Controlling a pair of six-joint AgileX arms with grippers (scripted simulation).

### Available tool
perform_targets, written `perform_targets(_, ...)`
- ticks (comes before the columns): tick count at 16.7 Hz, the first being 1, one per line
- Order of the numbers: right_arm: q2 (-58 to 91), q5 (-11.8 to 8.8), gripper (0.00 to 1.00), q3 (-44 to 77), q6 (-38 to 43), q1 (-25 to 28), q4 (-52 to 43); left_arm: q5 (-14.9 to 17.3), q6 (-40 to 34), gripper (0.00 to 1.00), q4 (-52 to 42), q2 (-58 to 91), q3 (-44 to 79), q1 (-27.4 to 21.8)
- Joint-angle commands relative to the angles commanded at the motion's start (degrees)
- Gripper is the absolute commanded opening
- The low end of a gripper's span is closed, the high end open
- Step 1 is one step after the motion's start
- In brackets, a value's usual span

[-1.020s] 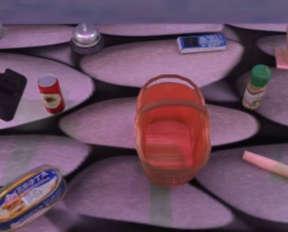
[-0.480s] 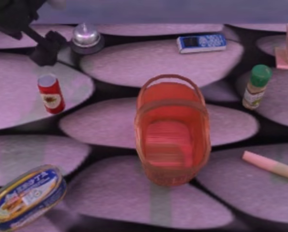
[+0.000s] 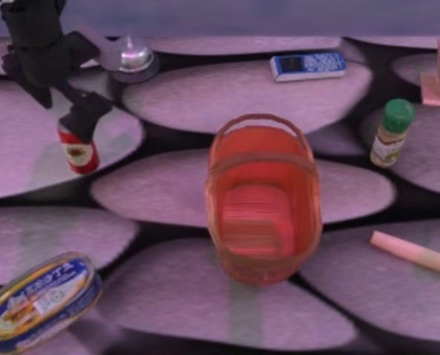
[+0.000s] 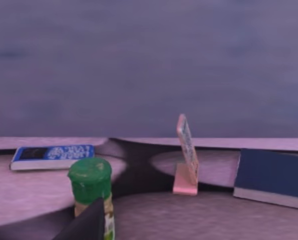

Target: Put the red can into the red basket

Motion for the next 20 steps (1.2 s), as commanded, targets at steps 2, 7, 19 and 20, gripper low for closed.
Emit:
perform_targets(2, 0.00, 0.00, 1.00, 0.00, 0.00, 0.00, 0.00, -0.03, 0.05, 1.00, -0.09, 0.16, 0.12, 0.01)
perform_targets(7, 0.00, 0.00, 1.00, 0.00, 0.00, 0.00, 0.00, -0.03, -0.13, 1.00, 1.04, 0.23, -1.04, -0.15)
perform_targets(19, 0.00, 0.00, 1.00, 0.00, 0.00, 0.00, 0.00, -0.01, 0.12, 0.77, 10.20, 1.59, -8.74, 0.07)
perform_targets(20, 0.00, 0.00, 1.00, 0.00, 0.00, 0.00, 0.00, -0.01, 0.12, 0.70, 10.20, 1.59, -8.74, 0.07)
